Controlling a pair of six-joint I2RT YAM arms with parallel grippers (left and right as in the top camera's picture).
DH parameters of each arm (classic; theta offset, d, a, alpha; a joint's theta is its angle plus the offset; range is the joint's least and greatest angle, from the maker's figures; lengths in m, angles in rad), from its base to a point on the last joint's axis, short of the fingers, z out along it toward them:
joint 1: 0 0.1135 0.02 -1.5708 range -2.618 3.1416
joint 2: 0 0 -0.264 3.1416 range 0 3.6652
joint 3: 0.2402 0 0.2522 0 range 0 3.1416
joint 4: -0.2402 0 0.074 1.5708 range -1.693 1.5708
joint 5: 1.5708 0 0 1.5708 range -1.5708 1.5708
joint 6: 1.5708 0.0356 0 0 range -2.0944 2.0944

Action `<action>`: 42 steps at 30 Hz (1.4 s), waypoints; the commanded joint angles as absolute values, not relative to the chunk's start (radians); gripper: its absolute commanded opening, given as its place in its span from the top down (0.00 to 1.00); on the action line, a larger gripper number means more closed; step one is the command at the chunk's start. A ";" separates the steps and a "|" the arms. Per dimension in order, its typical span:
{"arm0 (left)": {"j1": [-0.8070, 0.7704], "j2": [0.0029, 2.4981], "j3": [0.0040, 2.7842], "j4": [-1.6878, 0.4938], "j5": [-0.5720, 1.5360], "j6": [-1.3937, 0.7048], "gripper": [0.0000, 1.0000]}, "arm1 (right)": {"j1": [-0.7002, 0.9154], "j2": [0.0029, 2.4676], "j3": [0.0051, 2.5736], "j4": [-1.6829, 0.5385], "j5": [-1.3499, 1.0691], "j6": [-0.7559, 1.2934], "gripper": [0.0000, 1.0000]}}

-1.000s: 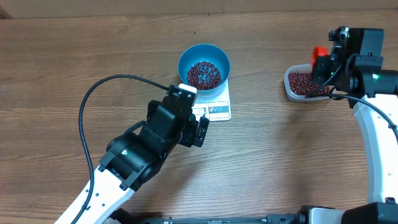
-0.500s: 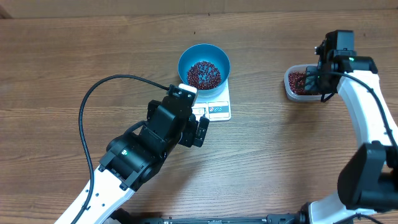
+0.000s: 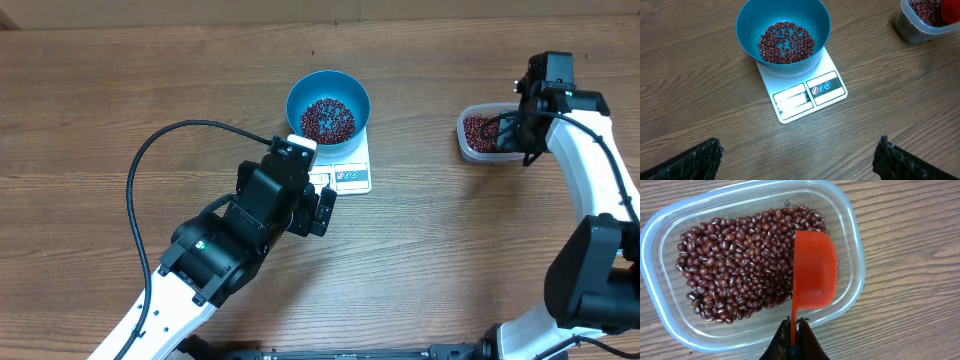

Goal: Scoop item into bowl and weigh 150g on scale
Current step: 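Return the empty scoop right into the bean tub, then dip the red scoop into the red beans and drag it through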

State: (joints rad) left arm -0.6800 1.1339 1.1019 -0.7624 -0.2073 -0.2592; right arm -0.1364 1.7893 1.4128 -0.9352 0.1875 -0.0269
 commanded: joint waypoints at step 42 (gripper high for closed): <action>-0.673 1.139 1.102 -0.759 -0.220 -0.273 0.00 | -0.236 1.875 1.413 -0.959 -0.268 -0.167 0.96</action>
State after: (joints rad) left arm -0.6800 1.1339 1.1019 -0.7624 -0.2073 -0.2592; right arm -0.2234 1.8454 1.4128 -0.9581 -0.1669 -0.1333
